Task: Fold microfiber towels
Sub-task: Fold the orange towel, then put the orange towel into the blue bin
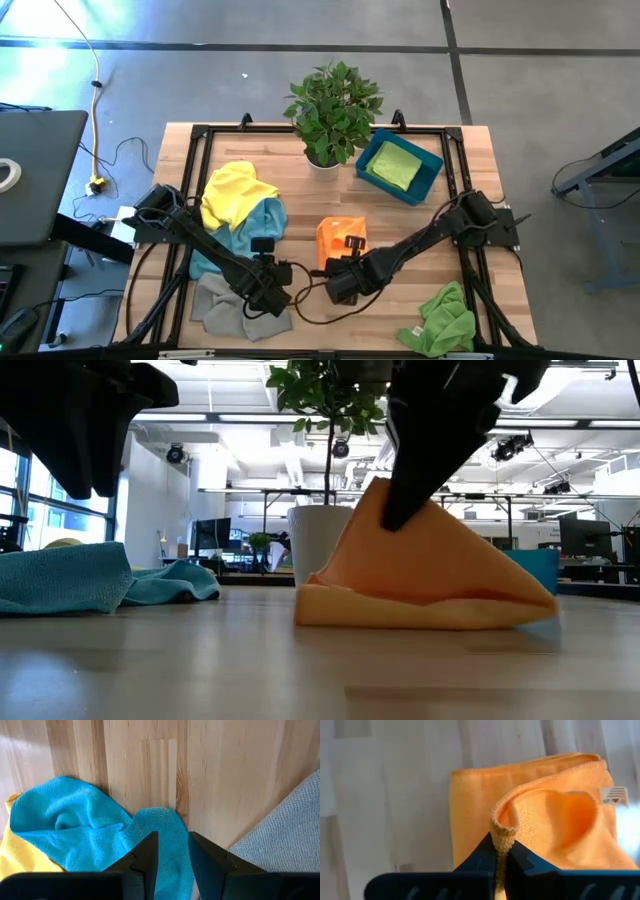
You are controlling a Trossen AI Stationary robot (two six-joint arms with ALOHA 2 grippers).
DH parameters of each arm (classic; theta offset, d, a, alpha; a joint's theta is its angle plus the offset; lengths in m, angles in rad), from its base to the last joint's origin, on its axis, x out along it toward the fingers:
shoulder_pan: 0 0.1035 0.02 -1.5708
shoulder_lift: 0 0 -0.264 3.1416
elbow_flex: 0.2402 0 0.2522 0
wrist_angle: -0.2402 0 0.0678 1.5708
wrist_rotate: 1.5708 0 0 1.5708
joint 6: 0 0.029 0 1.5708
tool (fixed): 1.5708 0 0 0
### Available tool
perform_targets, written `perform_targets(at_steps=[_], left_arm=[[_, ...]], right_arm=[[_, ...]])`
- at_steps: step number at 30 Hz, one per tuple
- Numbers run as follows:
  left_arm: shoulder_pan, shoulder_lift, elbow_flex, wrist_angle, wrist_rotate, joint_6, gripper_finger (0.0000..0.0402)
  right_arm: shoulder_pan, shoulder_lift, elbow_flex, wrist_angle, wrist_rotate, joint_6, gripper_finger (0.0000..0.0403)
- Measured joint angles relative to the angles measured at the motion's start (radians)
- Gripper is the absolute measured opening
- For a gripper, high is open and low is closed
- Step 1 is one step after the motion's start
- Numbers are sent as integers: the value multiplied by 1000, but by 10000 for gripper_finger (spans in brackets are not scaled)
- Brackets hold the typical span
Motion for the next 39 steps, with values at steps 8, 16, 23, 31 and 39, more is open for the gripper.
perform_targets(at_steps=[8,16,23,31,39], left_arm=[[-3,0,0,0,0,-1,99],[-14,0,0,1,2,-2,99],[-15,0,0,1,3,-2,99],[-15,0,0,35,4,-27,99],[-27,0,-3,171,0,15,99]], right_arm=[[-3,-23,-1,33,110,-20,0],[-14,35,-12,164,-45,-67,6],[-14,44,-10,179,-64,-74,84],[5,40,69,-2,-143,-83,148],[111,29,3,16,-28,-138,135]])
